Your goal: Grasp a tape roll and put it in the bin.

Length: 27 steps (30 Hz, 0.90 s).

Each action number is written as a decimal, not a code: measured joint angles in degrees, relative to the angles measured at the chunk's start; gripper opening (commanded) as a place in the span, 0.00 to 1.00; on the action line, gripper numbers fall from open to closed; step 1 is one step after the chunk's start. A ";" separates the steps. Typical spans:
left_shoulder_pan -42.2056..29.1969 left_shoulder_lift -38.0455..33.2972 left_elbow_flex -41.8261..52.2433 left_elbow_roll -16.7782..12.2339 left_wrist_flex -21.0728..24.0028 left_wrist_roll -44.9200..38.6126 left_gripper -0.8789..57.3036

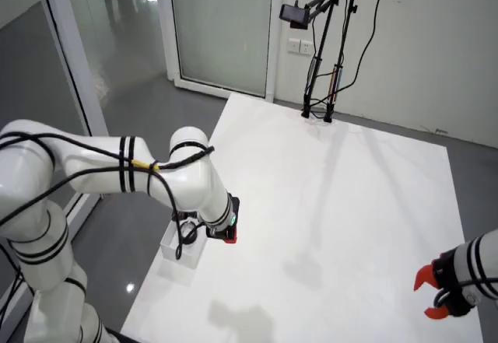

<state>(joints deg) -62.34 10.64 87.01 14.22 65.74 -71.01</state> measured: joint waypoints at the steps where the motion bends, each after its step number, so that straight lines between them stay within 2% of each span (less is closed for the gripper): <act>1: -0.11 0.00 0.00 0.00 0.00 0.00 0.01; 27: -1.56 -0.01 0.00 0.00 0.00 0.00 0.01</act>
<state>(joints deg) -63.90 10.63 87.01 14.22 65.74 -71.01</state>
